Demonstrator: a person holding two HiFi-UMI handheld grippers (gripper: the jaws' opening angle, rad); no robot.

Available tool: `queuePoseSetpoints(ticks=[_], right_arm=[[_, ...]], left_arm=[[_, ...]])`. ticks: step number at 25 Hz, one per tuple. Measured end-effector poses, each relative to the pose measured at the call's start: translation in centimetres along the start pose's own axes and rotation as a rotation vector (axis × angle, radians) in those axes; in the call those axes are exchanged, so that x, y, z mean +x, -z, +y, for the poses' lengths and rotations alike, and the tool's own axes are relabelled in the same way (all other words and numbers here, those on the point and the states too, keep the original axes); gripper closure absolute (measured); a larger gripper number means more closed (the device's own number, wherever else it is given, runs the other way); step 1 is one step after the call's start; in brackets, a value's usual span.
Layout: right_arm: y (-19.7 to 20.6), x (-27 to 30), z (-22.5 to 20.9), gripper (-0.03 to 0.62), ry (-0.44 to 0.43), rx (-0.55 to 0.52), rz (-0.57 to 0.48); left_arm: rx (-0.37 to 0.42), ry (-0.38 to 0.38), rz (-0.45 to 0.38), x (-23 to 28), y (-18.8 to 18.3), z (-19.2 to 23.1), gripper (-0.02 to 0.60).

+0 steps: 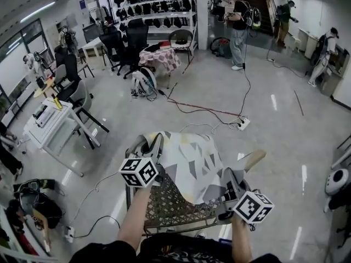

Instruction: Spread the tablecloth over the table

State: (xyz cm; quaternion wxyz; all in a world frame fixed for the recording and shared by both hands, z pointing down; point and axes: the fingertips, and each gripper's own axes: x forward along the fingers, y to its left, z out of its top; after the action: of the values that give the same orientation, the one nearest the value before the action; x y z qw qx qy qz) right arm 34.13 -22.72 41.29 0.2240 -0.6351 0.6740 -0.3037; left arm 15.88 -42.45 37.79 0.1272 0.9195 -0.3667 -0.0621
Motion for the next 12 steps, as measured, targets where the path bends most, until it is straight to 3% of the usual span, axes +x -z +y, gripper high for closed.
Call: queuePoseSetpoints(ticks=[5, 12], right_arm=[[-0.2, 3.3, 3.0, 0.576, -0.025, -0.012, -0.059], [4.1, 9.1, 7.9, 0.576, -0.06, -0.036, 0.0]], left_arm=[[0.03, -0.028, -0.041, -0.9, -3.3, 5.7, 0.545], [0.082, -0.153, -0.076, -5.8, -6.0, 15.5, 0.541]])
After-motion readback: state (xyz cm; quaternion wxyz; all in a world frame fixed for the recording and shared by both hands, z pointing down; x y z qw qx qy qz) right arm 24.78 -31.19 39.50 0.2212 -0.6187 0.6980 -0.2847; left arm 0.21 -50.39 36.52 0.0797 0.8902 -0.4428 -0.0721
